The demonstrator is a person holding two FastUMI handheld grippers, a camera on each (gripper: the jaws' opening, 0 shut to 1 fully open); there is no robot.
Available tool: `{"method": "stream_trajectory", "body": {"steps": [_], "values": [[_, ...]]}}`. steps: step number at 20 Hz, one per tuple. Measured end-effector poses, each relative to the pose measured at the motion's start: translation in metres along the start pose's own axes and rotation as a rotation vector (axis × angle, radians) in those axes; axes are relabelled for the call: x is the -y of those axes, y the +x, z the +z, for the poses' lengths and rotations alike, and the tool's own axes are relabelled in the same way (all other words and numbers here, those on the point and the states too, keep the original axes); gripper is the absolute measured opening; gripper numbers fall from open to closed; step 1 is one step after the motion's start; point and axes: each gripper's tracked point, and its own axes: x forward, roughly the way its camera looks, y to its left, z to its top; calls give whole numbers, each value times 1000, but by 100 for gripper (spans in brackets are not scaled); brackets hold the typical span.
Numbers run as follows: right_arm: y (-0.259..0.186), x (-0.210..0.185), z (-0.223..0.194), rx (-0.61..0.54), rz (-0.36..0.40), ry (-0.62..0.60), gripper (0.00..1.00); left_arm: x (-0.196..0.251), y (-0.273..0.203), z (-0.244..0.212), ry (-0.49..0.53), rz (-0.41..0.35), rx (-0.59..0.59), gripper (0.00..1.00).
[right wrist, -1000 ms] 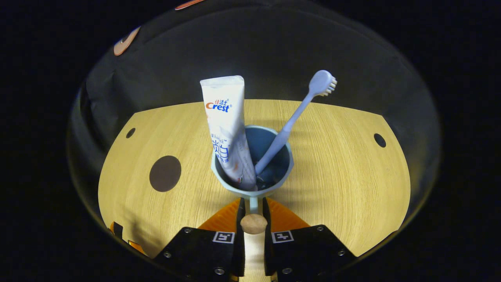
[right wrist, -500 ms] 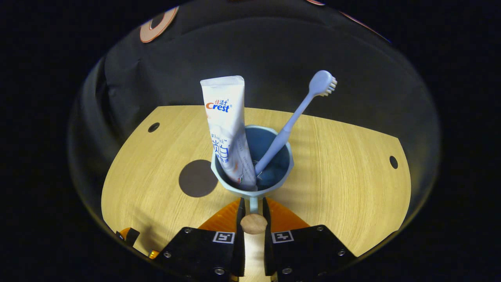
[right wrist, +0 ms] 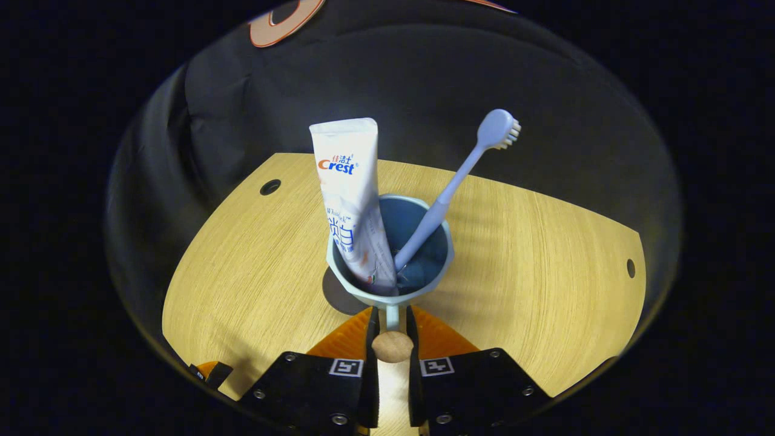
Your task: Put the toothbrush and toothpaste on the desktop into the cup, then pick up the cup and place it on the coaster on the desktop.
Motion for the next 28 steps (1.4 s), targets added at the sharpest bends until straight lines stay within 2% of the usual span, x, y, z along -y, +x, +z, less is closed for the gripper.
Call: {"method": "stream_trajectory", "body": {"steps": [5, 9, 13, 15, 16, 17, 18, 19, 20, 21, 23, 24, 25, 26, 27, 28], "values": [[-1, 0, 0, -14, 16, -23, 20, -8, 1, -3, -3, 13, -9, 100], [-3, 3, 5, -22, -1, -62, 19, -11, 0, -6, -4, 26, -19, 100], [-4, 0, 1, -46, 35, -62, 21, -8, 3, -5, -8, 24, -18, 100], [-15, 6, 8, -7, 47, -62, 30, -5, 4, -4, -5, 24, -22, 100], [-22, 8, 12, 26, 52, -59, 31, -4, 4, -2, -1, 24, -18, 100], [-31, 11, 15, 53, 62, -56, 46, -4, 4, -1, 5, 28, -10, 100], [-41, 13, 14, 81, 80, -53, 53, -4, 5, 1, 13, 30, -4, 100], [-51, 16, 13, 111, 99, -46, 66, -3, 5, 3, 22, 29, 4, 100], [-60, 23, 9, 132, 101, -41, 65, -2, 6, 7, 33, 28, 13, 100], [-68, 31, 6, 156, 98, -34, 77, 0, 5, 9, 46, 26, 20, 100], [-86, 50, 0, 206, 87, -19, 84, 3, 5, 15, 69, 22, 33, 100], [-97, 58, -4, 240, 88, -9, 80, 5, 5, 19, 77, 16, 43, 100], [-108, 68, -9, 267, 88, 0, 86, 8, 5, 22, 83, 10, 52, 100], [-121, 81, -13, 295, 83, 14, 86, 11, 7, 25, 86, 4, 61, 100], [-134, 94, -18, 325, 74, 31, 81, 14, 7, 28, 91, -4, 68, 100], [-148, 106, -23, 359, 60, 47, 87, 17, 8, 31, 98, -9, 77, 100]]}}
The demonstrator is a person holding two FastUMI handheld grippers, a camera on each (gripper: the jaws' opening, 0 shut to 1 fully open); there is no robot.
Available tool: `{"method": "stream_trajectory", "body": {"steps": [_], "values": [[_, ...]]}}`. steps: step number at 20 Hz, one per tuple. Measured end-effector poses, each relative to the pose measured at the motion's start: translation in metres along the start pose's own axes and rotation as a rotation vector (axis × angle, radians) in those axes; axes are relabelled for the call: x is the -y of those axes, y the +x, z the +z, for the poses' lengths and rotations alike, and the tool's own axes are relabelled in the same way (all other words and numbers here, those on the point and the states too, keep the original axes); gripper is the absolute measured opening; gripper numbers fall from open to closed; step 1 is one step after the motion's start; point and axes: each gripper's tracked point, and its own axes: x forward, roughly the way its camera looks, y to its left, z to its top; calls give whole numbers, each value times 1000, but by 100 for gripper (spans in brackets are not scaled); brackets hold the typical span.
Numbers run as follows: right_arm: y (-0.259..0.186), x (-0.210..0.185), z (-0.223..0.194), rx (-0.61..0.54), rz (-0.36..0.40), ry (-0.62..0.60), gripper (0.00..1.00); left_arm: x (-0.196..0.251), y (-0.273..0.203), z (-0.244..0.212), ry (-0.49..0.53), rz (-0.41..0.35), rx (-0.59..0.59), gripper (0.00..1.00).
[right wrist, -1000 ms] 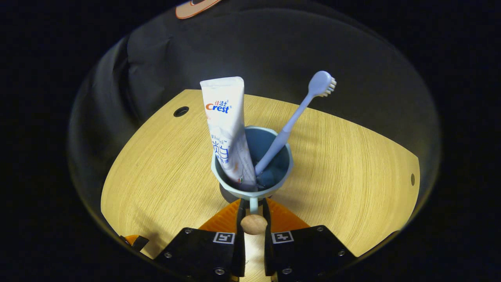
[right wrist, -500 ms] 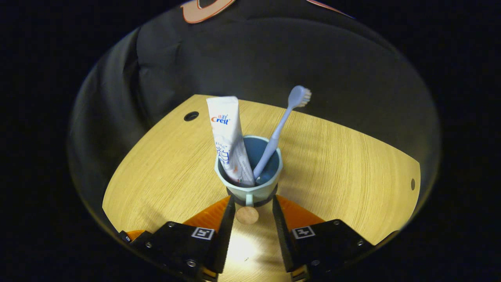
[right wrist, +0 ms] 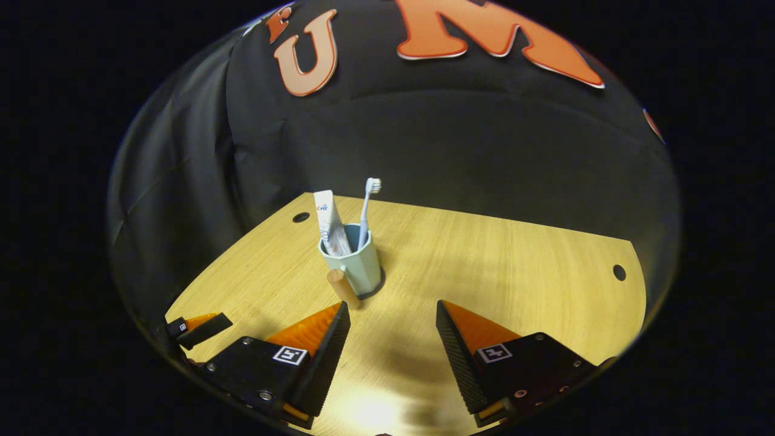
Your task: Put the toothbrush and toothpaste on the desktop into the cup, then pick up the cup and place it on the coaster on the desktop.
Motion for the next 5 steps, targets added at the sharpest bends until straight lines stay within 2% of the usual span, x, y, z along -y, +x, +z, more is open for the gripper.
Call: {"method": "stream_trajectory", "body": {"steps": [5], "values": [[-66, 44, 0, 187, -86, -18, 87, 12, 4, 23, 51, -18, 66, 99]]}}
